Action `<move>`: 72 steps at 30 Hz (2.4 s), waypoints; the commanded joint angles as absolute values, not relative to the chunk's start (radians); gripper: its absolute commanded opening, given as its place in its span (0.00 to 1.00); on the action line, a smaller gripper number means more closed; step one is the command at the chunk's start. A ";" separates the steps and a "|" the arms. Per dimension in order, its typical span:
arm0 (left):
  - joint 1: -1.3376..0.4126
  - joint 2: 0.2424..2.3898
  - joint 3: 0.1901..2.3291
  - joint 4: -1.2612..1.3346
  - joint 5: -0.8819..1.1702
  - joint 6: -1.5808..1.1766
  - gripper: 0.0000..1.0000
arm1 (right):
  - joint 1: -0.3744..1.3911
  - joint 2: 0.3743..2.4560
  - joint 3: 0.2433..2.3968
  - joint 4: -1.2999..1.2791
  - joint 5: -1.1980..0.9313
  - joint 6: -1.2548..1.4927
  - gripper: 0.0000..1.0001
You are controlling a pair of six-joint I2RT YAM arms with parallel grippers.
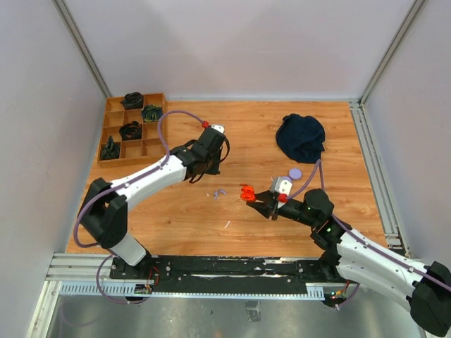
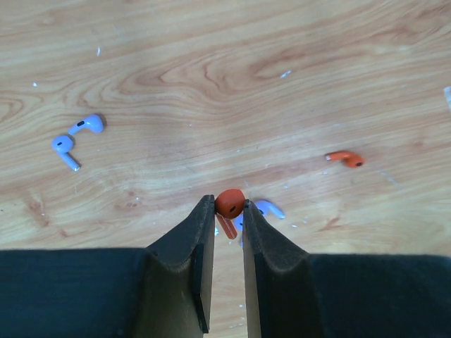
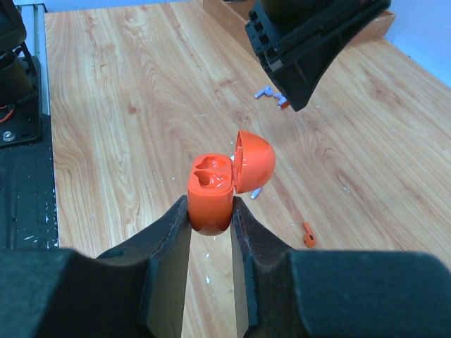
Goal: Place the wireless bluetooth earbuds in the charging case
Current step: Pick up the earbud from the center of the board, then place the earbud in the charging case.
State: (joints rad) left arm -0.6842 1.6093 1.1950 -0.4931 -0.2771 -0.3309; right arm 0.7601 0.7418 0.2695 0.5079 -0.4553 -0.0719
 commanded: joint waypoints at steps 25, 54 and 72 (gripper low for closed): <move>-1.062 1.123 0.947 -0.117 -0.655 -0.640 0.05 | 0.742 0.934 0.262 0.988 -0.337 -0.063 0.07; -1.205 1.193 0.907 0.042 -0.762 -0.592 0.06 | 0.741 0.945 0.263 1.031 -0.322 -0.023 0.08; -1.248 1.228 0.919 0.043 -0.765 -0.546 0.11 | 0.742 0.933 0.261 1.026 -0.316 -0.025 0.08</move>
State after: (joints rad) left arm -1.2266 1.2121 0.9134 0.0235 -0.7441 -0.5636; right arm 0.7601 0.9482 0.2478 0.9680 -0.3210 -0.0299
